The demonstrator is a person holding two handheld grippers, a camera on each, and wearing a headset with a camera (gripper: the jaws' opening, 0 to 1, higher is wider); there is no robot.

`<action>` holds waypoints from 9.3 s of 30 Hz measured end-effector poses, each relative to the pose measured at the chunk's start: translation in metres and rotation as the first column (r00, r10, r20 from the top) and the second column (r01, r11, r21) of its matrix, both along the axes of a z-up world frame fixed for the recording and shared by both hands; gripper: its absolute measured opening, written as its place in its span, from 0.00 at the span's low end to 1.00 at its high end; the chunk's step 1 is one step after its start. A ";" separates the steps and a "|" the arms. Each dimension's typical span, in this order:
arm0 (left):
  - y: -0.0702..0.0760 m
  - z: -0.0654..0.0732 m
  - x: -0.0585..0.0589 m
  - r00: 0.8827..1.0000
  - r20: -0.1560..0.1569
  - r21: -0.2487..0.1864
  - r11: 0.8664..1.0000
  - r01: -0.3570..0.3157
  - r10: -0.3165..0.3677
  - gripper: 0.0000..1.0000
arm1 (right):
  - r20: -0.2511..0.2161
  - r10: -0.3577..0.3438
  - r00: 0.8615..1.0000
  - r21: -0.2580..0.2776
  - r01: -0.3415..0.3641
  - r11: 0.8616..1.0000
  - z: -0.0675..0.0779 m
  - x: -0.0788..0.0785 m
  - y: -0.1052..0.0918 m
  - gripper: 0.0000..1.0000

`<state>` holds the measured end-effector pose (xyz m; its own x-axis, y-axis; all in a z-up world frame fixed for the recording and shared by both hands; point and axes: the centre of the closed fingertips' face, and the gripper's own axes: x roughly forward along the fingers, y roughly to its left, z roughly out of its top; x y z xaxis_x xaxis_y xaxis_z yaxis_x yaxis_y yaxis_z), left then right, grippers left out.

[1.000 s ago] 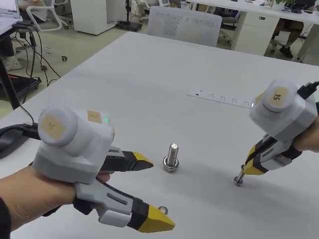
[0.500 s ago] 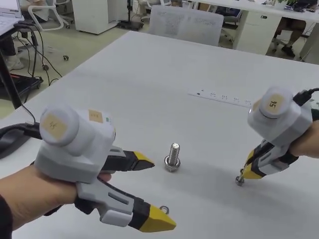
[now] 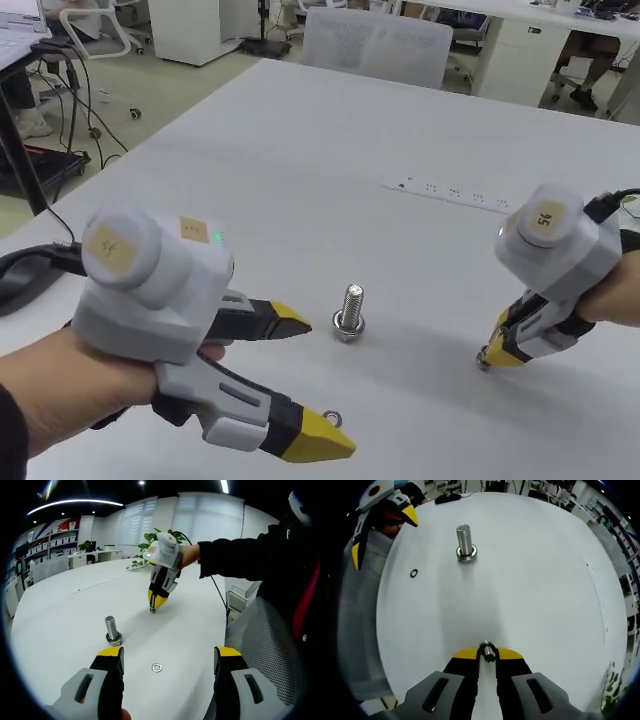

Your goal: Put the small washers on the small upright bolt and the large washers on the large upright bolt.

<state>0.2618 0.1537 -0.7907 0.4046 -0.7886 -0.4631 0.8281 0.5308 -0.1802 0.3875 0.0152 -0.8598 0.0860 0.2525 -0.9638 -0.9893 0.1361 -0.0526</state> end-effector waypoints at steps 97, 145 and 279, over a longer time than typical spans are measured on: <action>-0.001 0.018 -0.001 1.000 0.029 -0.006 1.000 0.011 -0.011 0.74 | 0.020 0.251 0.968 0.068 -0.251 0.965 0.036 -0.072 0.084 0.25; 0.004 0.023 -0.010 0.999 0.038 -0.006 1.000 0.003 -0.002 0.74 | -0.071 0.420 0.905 0.027 -0.419 0.908 -0.017 -0.123 0.141 0.20; -0.016 0.029 0.002 0.997 0.049 -0.003 0.998 0.061 -0.061 0.74 | 0.113 0.134 0.985 0.023 -0.137 0.990 0.090 -0.035 0.028 0.13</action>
